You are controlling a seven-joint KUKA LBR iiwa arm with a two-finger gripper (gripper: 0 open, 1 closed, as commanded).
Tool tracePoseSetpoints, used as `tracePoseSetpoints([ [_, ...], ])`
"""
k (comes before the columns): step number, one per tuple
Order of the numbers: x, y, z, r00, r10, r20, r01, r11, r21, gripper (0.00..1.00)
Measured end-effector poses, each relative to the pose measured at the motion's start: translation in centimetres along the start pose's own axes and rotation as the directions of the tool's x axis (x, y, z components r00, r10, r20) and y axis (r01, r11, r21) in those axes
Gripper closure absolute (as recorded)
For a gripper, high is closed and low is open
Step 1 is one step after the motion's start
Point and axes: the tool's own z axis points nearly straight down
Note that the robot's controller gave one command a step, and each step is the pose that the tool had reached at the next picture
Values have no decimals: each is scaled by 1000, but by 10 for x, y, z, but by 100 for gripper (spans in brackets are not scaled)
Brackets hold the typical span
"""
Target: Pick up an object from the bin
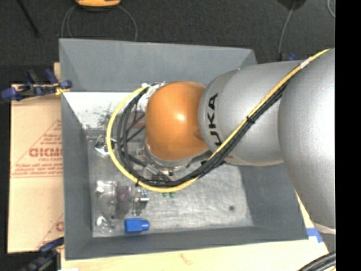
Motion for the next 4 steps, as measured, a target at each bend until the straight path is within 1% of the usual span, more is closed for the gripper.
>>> tracePoseSetpoints([
  [1,4,25,94,996,-86,15,86,996,-3,0],
  [2,20,-88,90,876,-482,19,482,876,7,0],
  [3,-2,-141,80,631,-775,5,775,632,9,0],
  [4,24,-118,93,453,-891,10,891,453,15,0],
])
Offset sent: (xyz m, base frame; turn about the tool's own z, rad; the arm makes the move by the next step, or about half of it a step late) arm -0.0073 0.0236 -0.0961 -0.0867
